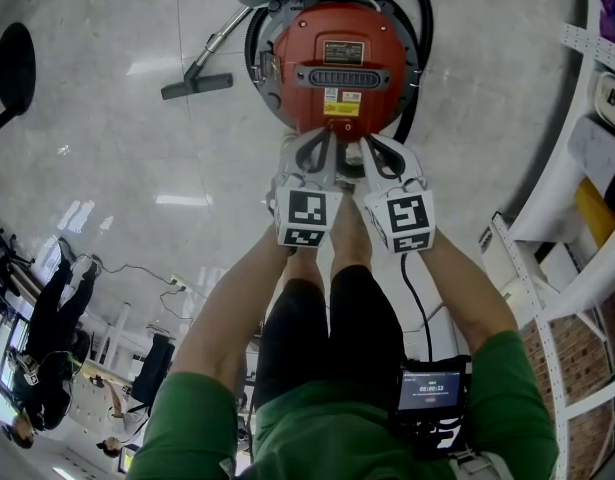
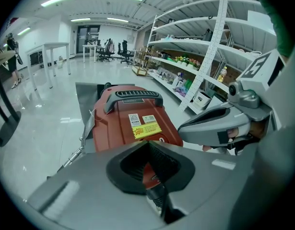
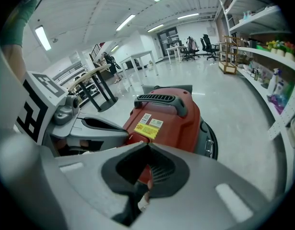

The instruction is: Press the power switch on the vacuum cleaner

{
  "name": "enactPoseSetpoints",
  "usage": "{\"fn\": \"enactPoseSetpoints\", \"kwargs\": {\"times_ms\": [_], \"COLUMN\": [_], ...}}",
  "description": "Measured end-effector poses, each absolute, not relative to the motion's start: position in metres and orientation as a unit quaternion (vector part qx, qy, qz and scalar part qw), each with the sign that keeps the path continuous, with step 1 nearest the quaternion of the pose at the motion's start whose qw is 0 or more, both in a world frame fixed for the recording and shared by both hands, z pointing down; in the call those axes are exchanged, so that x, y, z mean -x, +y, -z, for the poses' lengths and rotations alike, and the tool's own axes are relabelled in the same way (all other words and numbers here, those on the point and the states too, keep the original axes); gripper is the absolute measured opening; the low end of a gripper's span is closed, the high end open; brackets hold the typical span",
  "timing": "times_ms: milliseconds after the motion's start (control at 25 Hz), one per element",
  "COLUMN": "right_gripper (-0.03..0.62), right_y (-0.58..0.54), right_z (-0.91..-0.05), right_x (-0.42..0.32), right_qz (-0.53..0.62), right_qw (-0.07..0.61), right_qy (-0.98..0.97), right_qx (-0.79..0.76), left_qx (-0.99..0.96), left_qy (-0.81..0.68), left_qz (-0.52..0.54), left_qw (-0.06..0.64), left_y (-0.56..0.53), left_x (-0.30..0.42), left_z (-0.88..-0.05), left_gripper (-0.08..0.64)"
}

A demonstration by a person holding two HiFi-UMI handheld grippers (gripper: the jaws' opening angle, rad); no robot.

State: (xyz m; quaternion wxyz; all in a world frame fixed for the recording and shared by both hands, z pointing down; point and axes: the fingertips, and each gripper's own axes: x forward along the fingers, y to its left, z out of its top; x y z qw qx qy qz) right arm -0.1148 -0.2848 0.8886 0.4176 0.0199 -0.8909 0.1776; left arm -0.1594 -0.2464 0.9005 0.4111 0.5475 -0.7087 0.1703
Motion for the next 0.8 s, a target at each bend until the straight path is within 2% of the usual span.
{"fn": "enactPoseSetpoints", "kwargs": {"times_ms": [800], "right_gripper": [0.000], "right_y": [-0.2844], "right_z": [-0.8891], "right_x": [0.1204], "right_qz": [-0.172], "right_qw": [0.426], "right_qy": [-0.888], "right_qx": [-0.021], "left_qx": [-0.552], "left_qy": [-0.696], "left_qz": [-0.174], "left_qw": [0.424], "left_y": [-0.2439], "left_x": [0.1617], "left_z": [-0.9062], "left_gripper": [0.009]}}
